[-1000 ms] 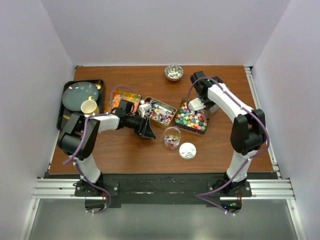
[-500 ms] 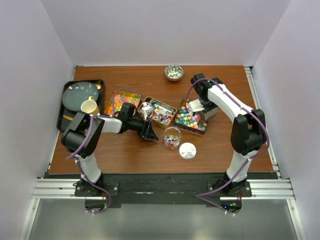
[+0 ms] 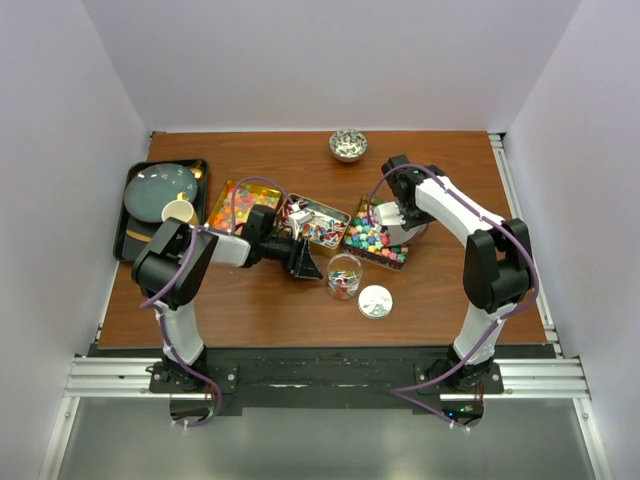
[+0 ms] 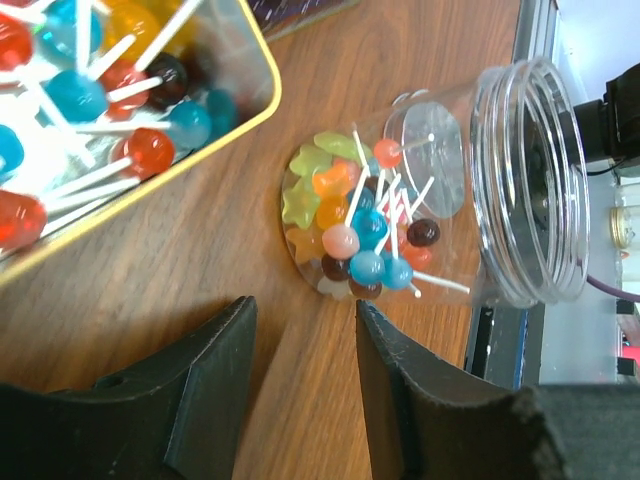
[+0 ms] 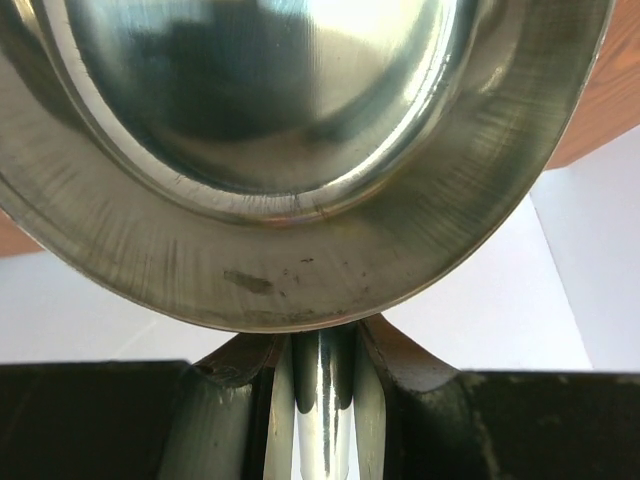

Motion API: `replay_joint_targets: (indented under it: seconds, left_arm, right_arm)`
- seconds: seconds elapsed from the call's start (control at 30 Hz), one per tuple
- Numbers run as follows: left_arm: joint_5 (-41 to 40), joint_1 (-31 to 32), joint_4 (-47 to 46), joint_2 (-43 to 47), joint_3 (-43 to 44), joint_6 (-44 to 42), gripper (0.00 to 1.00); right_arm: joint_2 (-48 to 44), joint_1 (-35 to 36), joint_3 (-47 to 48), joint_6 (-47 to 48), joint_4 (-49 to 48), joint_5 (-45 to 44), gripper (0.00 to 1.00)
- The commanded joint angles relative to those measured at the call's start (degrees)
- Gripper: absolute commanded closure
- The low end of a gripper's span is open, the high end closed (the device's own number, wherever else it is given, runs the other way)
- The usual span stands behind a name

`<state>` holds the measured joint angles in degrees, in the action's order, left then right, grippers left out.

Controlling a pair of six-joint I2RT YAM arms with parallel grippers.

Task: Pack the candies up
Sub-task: Scoop the fake candies from the storage box.

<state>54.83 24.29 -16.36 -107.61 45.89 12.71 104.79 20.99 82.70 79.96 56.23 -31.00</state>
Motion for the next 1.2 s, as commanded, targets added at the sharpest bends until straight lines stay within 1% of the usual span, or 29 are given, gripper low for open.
replay_joint_targets:
  seconds: [0.0,0.17,0.4,0.57,0.8,0.97,1.1,1.17]
  left_arm:
    - [-4.0,0.6,-0.5,-3.1,1.8,-0.9,0.50]
    - [-4.6,0.7,0.7,-5.0,3.2,-1.3,0.51]
    - [-5.2,0.7,1.2,-5.7,3.2,-1.8,0.51]
    - [-5.5,0.7,2.3,-6.2,3.6,-2.8,0.51]
    - [-6.4,0.7,4.8,-6.2,4.4,-3.8,0.51]
    - [-6.9,0.7,6.8,-6.0,5.6,-4.8,0.51]
    - [-7.6,0.6,9.4,-5.4,6.1,-6.0,0.51]
    - [-7.6,0.4,10.4,-4.8,6.1,-6.9,0.51]
  right_arm:
    - [-1.3,2.6,-3.3,-0.9,-6.7,7.0,1.00]
    - [-0.3,2.9,-2.9,-4.2,-8.2,8.2,1.00]
    - [1.2,3.5,-2.5,-6.3,-8.9,9.2,1.00]
    - [1.3,4.7,-6.3,-7.3,-12.9,11.9,1.00]
    - [4.6,5.3,-5.9,-17.5,-14.9,15.7,1.00]
    - [3.9,5.1,-8.1,-23.2,-16.8,18.4,1.00]
    - [2.3,5.1,-11.1,-30.8,-19.4,21.6,1.00]
    - [1.6,5.2,-12.6,-32.8,-20.5,23.5,1.00]
